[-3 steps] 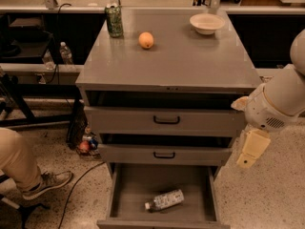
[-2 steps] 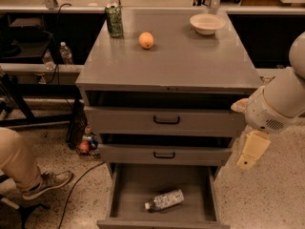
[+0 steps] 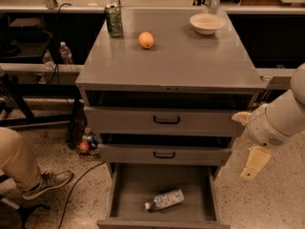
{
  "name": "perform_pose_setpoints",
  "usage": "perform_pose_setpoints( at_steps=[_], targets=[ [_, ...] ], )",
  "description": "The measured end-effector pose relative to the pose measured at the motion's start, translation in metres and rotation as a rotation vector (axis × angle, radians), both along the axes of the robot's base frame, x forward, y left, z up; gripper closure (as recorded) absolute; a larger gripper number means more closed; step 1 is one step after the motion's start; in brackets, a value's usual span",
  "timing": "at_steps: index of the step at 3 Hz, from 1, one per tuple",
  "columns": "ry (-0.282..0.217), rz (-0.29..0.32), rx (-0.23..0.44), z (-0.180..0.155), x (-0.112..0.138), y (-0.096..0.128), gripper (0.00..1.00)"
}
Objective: Pick blue plastic bottle from bottom drawer and place on counter
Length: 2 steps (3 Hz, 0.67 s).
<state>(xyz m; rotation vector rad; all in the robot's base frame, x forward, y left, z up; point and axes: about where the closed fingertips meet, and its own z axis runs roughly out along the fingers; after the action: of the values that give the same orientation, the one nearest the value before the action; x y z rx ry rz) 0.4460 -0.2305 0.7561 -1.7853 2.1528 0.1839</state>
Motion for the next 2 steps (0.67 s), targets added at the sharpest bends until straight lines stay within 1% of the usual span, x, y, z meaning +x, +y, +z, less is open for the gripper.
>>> perform_pose_setpoints(
  at_steps=[1, 2],
  targets=[
    [0.035, 0.041, 0.07, -0.057, 0.012, 0.003, 0.0],
    [0.088, 0.068, 0.185, -0.136, 0.023, 0.015, 0.0]
  ],
)
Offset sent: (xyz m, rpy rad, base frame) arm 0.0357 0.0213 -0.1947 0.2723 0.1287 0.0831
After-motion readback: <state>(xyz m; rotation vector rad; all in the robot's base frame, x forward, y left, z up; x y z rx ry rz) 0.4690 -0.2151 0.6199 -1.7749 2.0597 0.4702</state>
